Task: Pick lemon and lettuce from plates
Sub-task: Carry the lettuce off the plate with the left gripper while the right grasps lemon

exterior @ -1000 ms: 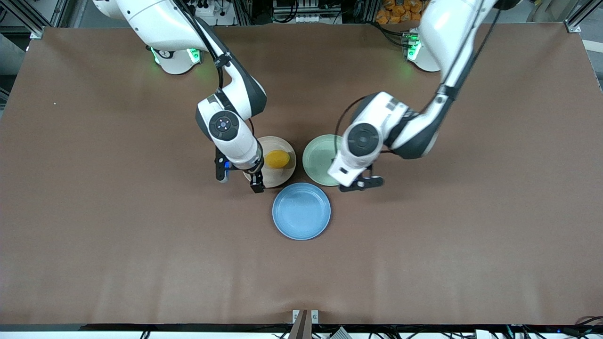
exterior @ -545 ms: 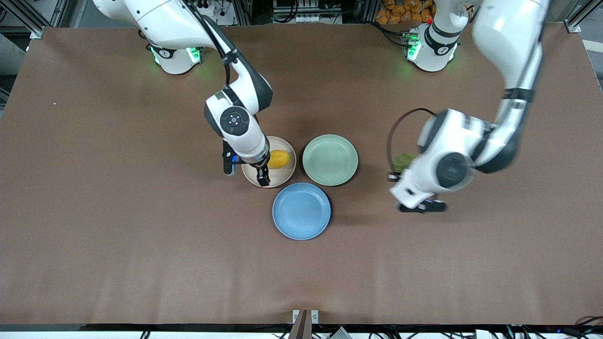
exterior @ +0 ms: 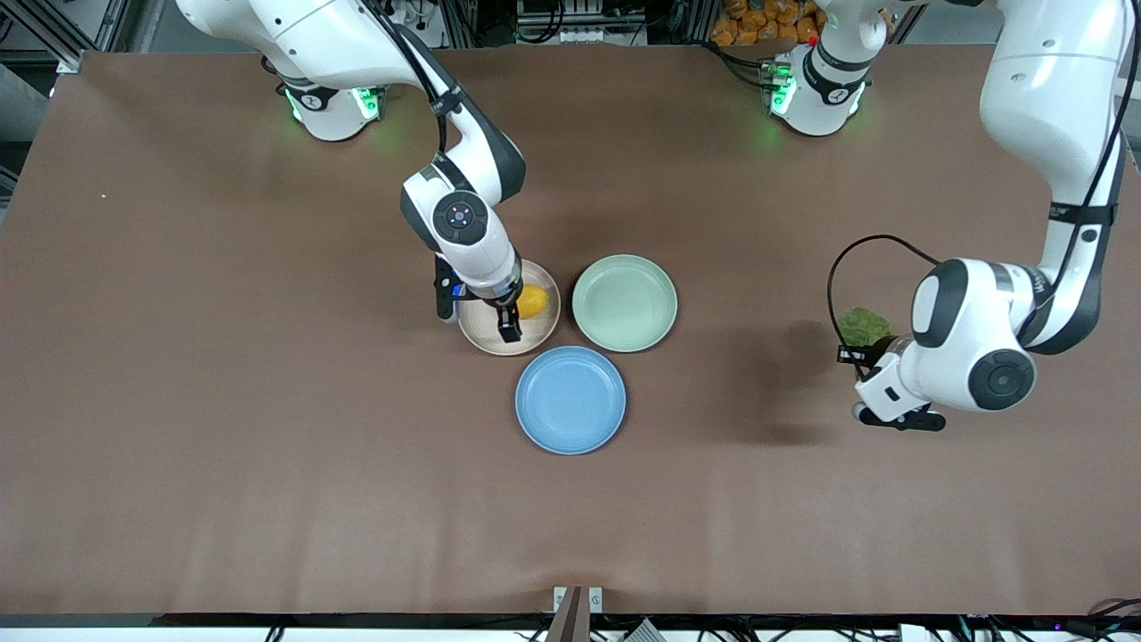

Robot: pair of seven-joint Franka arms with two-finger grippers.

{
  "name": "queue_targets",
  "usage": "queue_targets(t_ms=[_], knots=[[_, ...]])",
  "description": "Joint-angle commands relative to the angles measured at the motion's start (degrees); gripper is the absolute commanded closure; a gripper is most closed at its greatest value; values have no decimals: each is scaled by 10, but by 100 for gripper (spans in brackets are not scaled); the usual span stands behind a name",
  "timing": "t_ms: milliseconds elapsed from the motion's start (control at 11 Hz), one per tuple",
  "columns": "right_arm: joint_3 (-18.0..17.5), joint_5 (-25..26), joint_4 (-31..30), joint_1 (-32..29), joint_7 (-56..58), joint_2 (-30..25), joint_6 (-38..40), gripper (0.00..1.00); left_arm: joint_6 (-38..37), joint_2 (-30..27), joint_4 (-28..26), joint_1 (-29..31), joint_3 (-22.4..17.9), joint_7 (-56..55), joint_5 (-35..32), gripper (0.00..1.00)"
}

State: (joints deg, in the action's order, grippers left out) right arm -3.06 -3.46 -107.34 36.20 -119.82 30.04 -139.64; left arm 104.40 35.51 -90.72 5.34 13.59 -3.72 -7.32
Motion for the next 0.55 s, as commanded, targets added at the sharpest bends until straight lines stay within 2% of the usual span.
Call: queue_targets(t_ms=[0,91,455], knots=[[5,13,-30,19,-25,-6,-34,0,6,21,12,-4,8,-11,-17,23],[5,13,-31,20,-25,-2,-36,0,6,18,14,-3,8,-16,-17,0],[15,25,-31,43,-48,22,-66,0,-5,-14,53,-6,8,-7,-48,0]])
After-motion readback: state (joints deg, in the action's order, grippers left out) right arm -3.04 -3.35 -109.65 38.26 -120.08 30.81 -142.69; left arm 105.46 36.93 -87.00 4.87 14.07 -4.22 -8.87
